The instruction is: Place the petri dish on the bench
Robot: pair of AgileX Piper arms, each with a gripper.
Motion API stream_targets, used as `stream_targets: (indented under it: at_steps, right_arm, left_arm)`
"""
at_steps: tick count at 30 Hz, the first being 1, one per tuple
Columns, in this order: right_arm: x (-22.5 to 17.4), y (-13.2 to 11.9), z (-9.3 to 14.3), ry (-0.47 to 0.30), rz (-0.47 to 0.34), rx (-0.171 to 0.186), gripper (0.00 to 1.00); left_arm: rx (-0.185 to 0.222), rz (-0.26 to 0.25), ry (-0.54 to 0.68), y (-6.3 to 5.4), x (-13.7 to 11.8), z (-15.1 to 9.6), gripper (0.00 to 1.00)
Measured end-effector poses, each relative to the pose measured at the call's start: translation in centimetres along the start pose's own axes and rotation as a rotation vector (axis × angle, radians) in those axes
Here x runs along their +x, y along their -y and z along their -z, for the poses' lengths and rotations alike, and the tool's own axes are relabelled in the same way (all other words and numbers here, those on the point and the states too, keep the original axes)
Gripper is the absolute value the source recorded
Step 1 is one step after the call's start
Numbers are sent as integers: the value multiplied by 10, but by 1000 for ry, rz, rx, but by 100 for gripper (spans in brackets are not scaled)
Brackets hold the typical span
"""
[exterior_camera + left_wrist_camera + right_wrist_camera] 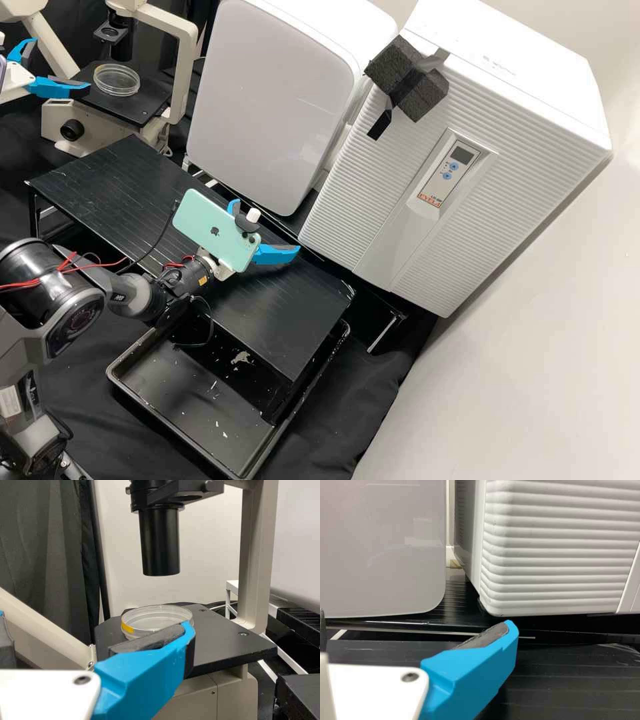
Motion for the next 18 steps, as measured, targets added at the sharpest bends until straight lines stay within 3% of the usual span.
stream_targets:
  at_steps: [13,18]
  right_arm:
    - [0,0,0,0,0,0,100]
    - [0,0,0,0,0,0,100]
  left_arm:
    - [0,4,4,2,5,-1,100]
    - [-33,0,51,3,21,-10,100]
